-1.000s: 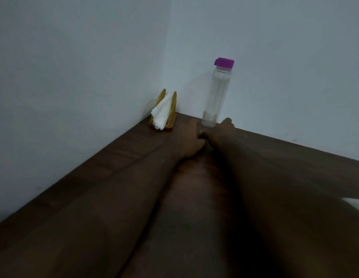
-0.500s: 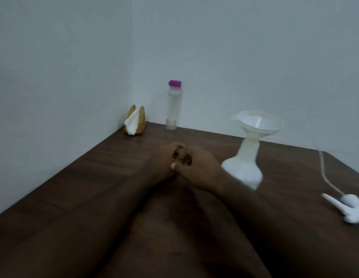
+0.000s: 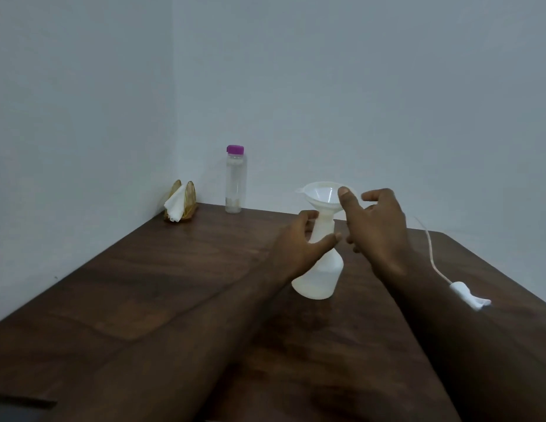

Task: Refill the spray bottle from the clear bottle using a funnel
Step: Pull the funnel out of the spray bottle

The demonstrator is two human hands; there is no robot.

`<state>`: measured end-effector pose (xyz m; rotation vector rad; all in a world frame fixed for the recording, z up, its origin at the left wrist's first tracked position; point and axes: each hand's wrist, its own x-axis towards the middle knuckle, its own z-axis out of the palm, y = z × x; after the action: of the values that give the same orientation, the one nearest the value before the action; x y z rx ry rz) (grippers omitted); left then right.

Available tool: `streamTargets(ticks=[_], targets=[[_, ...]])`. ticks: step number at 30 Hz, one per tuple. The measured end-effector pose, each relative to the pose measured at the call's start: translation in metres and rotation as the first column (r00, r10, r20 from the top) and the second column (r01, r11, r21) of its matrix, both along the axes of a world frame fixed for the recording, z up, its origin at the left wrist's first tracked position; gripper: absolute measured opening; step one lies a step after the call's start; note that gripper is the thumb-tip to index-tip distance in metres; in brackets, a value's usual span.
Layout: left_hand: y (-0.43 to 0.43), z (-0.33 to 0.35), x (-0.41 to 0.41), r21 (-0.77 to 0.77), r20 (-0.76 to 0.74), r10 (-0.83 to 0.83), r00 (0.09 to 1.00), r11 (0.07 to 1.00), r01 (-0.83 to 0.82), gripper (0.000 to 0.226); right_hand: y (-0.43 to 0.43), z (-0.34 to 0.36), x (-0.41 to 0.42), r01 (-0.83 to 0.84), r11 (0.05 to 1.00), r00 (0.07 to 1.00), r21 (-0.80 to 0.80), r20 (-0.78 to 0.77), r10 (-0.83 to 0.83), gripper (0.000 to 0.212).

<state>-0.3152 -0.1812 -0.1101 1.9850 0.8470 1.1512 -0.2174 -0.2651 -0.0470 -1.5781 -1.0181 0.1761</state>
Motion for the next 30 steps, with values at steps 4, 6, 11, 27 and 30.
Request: streamTargets(ticks=[4,6,11,27,30], targets=[[0.006,-0.002,0.005,0.015,0.016,0.029,0.999,0.999,-0.029,0.054,0.015,0.001,0.012,-0.061,0.996,0.998,0.058,-0.029,0.062,0.033],[0.006,-0.003,0.004,0.021,0.029,0.019,0.999,1.000,-0.020,0.050,0.021,0.011,0.020,-0.089,0.994,0.996,0.070,0.014,0.088,0.027],[0.008,-0.009,0.006,0.040,0.059,0.033,0.998,0.999,-0.035,0.052,0.033,0.043,0.045,-0.188,0.978,0.982,-0.086,0.003,0.189,0.021],[0.008,-0.021,0.013,0.087,0.087,0.051,0.995,0.994,-0.059,0.054,0.030,0.046,0.035,-0.205,0.920,0.958,-0.334,0.123,0.258,0.030],[0.008,-0.023,0.011,0.107,0.134,0.048,0.990,0.992,-0.063,0.050,0.036,0.047,0.046,-0.319,0.873,0.939,-0.368,0.006,0.345,0.047]])
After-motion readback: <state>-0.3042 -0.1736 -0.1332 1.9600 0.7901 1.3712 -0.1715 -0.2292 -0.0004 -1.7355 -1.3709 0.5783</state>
